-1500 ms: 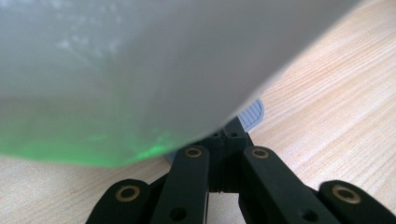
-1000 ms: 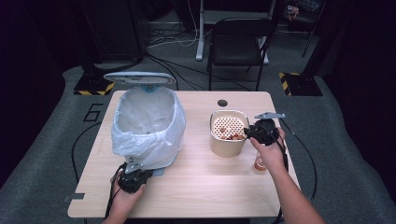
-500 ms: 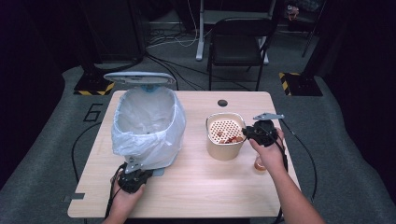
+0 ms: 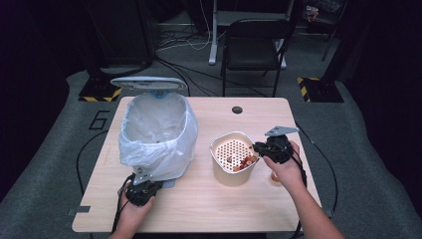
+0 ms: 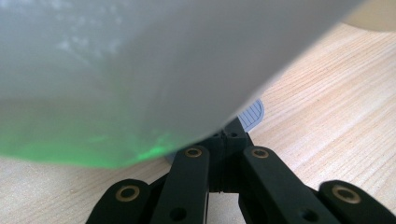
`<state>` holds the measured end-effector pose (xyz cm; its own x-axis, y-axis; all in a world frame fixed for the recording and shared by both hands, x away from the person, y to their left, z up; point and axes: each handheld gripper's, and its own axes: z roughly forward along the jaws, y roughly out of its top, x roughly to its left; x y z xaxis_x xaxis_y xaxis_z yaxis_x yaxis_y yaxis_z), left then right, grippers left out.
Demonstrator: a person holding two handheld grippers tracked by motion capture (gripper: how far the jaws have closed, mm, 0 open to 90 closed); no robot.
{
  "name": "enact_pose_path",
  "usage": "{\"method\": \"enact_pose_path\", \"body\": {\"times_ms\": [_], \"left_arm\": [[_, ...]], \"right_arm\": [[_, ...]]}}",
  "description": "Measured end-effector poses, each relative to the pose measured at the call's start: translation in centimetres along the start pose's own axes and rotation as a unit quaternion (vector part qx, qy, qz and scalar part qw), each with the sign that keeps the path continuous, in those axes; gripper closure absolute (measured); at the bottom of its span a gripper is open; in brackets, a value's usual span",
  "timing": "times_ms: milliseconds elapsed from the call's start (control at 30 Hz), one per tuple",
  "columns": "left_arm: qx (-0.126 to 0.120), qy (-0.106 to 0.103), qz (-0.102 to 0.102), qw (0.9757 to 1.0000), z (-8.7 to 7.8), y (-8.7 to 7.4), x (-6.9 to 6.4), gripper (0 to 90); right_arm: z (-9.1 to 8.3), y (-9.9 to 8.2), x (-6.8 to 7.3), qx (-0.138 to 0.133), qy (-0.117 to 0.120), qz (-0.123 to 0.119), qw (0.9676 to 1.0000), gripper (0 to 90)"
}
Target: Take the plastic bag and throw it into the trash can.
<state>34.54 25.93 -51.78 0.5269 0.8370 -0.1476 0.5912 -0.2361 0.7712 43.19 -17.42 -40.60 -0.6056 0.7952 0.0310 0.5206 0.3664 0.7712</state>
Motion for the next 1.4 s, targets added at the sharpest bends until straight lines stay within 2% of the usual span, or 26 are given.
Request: {"method": "enact_pose_path", "body": {"times_ms": [300, 600, 733, 867, 967, 1000, 1033, 1100, 1133, 1167, 1333, 1400], "left_arm": [[0.000, 0.000, 0.000, 1.0000, 0.0, 0.0, 0.0, 90.0], [0.000, 0.000, 0.000, 1.0000, 0.0, 0.0, 0.0, 90.0], [0.000, 0.000, 0.000, 1.0000, 0.0, 0.0, 0.0, 90.0], [0.001, 0.001, 0.000, 1.0000, 0.0, 0.0, 0.0, 90.0], [0.001, 0.004, 0.001, 1.0000, 0.0, 0.0, 0.0, 90.0], [-0.003, 0.020, -0.018, 0.9996, 0.0, 0.0, -0.2, 90.0], [-0.003, 0.019, -0.018, 0.9997, 0.0, 0.0, -0.2, 90.0], [-0.001, 0.012, -0.009, 0.9999, 0.0, 0.0, -0.1, 90.0], [0.001, -0.001, 0.000, 1.0000, 0.0, 0.0, 0.0, 90.0], [0.001, -0.001, 0.000, 1.0000, 0.0, 0.0, 0.0, 90.0], [0.001, 0.000, 0.000, 1.0000, 0.0, 0.0, 0.0, 90.0], [0.001, 0.000, 0.000, 1.0000, 0.0, 0.0, 0.0, 90.0]], "right_arm": [[-1.0, -1.0, 1.6, 0.000, 0.040, -0.036, 0.9985, 82.2], [-2.0, -1.6, 2.6, 0.009, 0.057, -0.069, 0.9959, 82.1], [-2.3, -1.8, 2.9, 0.008, 0.053, -0.067, 0.9963, 81.5], [-2.6, -1.8, 2.9, -0.011, 0.065, -0.047, 0.9967, 67.4], [-3.1, -1.4, 2.8, -0.020, 0.060, -0.050, 0.9968, 61.7], [-3.2, -1.4, 2.8, -0.023, 0.058, -0.048, 0.9969, 60.1], [-3.3, -1.4, 2.7, -0.025, 0.056, -0.041, 0.9973, 59.0], [-3.5, -1.4, 2.3, -0.030, 0.051, -0.035, 0.9976, 56.3], [-3.7, -1.4, 2.1, -0.033, 0.048, -0.032, 0.9978, 55.2], [-3.9, -1.5, 1.9, -0.037, 0.045, -0.021, 0.9981, 54.5], [-4.8, -1.7, 0.6, -0.046, 0.030, -0.002, 0.9985, 51.5], [-5.0, -1.9, 0.1, -0.047, 0.017, 0.005, 0.9987, 49.1]]}}
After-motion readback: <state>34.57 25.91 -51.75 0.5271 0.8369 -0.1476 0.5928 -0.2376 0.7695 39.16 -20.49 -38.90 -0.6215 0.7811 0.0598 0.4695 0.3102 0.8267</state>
